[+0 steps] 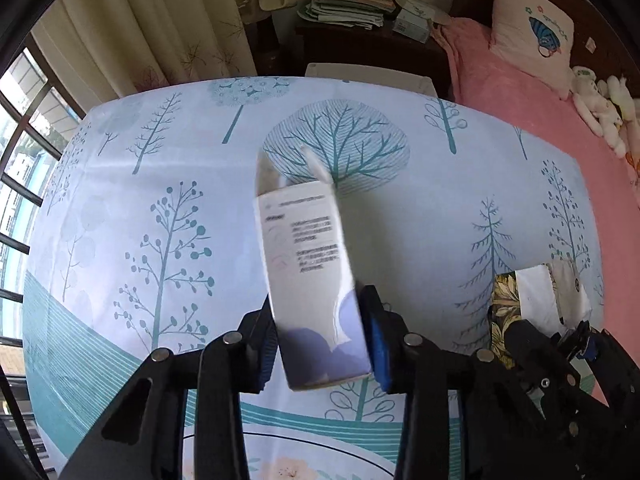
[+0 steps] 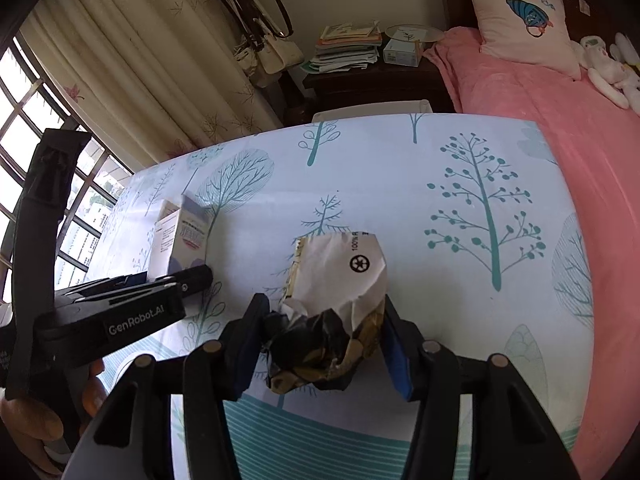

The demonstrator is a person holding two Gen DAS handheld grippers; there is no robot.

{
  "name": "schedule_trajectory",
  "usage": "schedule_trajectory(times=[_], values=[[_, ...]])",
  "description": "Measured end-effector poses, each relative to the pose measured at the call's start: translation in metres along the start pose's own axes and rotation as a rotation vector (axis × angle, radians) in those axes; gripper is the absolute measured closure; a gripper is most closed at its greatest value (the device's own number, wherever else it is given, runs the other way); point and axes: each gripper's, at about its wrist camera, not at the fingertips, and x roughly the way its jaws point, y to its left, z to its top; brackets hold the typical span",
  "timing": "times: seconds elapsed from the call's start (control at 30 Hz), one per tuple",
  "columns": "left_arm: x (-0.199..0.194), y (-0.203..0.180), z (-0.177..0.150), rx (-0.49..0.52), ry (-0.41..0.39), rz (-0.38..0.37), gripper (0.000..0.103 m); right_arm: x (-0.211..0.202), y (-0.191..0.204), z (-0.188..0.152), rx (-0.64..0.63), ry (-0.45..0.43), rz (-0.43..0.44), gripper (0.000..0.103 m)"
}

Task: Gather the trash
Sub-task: 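Grasp the white-purple milk carton with the left tool while the right tool grasps the black-gold bag, then carry the milk carton and black-gold bag down over the trash bin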

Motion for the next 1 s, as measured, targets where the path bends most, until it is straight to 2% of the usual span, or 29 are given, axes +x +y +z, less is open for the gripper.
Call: schedule_trajectory(times=[0.2, 0.5, 0.73, 1.0], values=[[-0.024, 0.009, -0.022, 0.012, -0.022, -0.026, 0.067, -0.015, 0.005, -0.02, 0.034, 0.001, 0.017, 0.052], [-0.1, 0.045, -0.086, 0.016, -0.081, -0.068, 0.067, -0.063, 0.034, -0.079, 0.086, 0.011, 0.078, 0.052], [-0.18, 0.088, -0.159, 0.056, -0.142, -0.118, 0.067, -0.129, 0.086, -0.141, 0.075, -0.032, 0.074, 0.052], [-0.268, 0.157, -0.261, 0.136, -0.226, -0.178, 0.067, -0.217, 0.17, -0.233, 0.112, -0.163, 0.041, 0.052]])
